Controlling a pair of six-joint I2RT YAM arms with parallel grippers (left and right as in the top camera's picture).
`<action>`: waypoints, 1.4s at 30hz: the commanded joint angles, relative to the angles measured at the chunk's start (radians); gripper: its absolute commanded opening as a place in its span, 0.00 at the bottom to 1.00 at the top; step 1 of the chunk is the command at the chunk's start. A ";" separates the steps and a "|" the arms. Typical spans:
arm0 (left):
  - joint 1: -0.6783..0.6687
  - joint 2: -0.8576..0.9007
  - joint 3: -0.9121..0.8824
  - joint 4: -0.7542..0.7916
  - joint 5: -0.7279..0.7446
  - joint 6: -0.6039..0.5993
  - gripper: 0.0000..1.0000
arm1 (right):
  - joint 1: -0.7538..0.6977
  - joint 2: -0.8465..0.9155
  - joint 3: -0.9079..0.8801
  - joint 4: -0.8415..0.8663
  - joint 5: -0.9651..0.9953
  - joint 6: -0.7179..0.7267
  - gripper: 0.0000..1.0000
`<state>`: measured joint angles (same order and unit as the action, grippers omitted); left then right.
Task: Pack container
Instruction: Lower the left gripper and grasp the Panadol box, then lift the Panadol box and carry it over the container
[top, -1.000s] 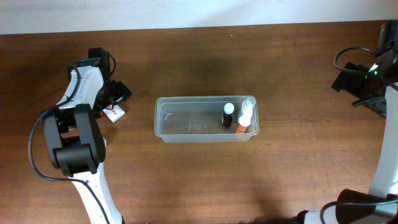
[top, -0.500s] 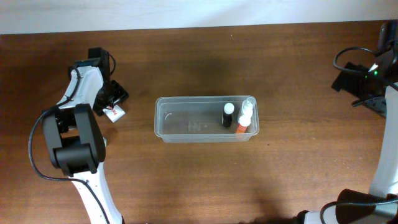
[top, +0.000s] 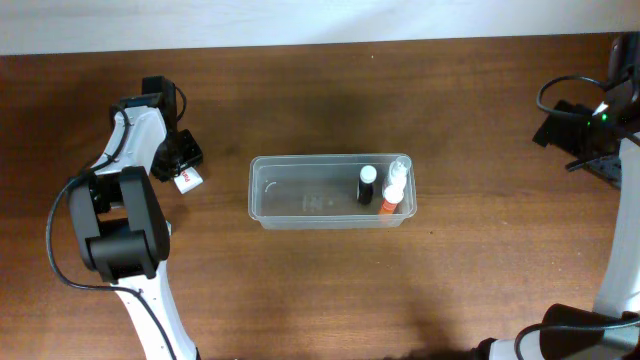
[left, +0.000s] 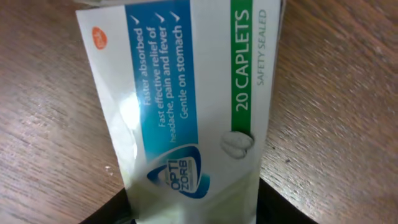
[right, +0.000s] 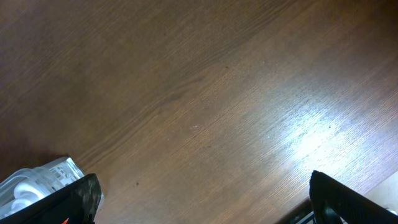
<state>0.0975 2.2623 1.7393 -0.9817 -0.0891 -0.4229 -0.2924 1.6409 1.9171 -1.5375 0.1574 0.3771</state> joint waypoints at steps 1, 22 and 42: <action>-0.005 0.016 -0.003 0.010 0.066 0.089 0.46 | -0.003 -0.011 0.015 0.001 0.015 -0.002 0.98; -0.110 0.016 0.072 -0.084 0.101 0.261 0.47 | -0.003 -0.011 0.015 0.001 0.015 -0.002 0.98; -0.128 0.006 0.517 -0.706 0.192 0.364 0.45 | -0.003 -0.011 0.015 0.001 0.015 -0.002 0.98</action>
<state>-0.0166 2.2761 2.2333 -1.6859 0.0586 -0.1165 -0.2924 1.6409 1.9171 -1.5375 0.1574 0.3775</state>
